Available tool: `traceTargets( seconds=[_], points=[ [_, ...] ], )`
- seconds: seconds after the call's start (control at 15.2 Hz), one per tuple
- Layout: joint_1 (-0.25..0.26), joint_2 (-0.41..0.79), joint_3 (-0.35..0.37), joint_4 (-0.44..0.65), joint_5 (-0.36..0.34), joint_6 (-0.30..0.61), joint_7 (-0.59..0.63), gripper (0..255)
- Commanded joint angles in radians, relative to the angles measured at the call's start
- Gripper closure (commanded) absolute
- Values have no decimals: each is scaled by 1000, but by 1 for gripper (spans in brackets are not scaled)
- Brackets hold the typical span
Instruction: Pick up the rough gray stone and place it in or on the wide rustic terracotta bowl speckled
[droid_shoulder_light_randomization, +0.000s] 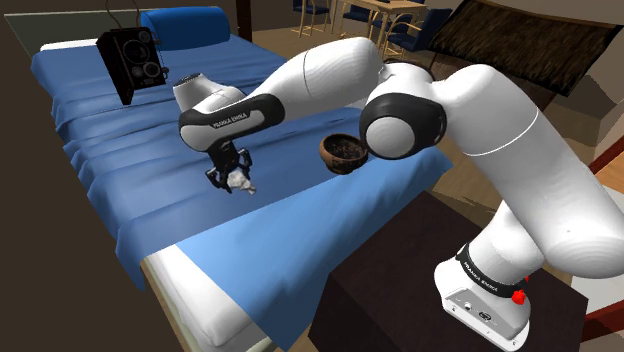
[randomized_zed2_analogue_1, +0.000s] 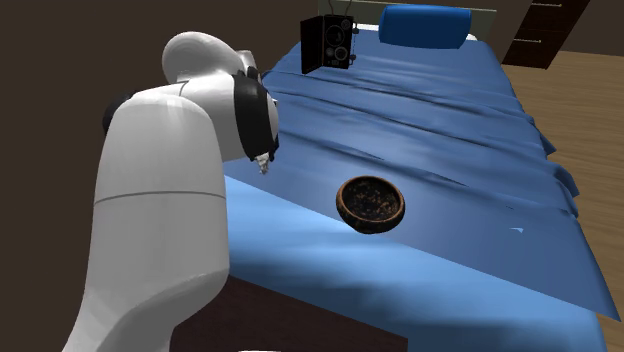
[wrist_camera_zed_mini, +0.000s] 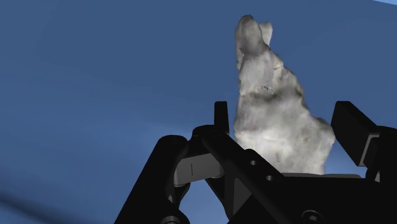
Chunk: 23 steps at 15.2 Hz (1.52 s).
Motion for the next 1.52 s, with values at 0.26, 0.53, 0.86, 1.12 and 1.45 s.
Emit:
traceTargets(
  seconds=[0.26, 0.53, 0.86, 1.12, 1.45],
  points=[
    [1, -52, -1, -8, -1, -43, -3, 255],
    [2, -81, -2, -6, -2, -75, -5, 255],
    [2, -112, -3, 7, -2, -119, -8, 255],
    [2, -133, -4, 25, -3, -158, -10, 255],
    [2, -154, -5, 55, -4, -209, -13, 255]
  ],
)
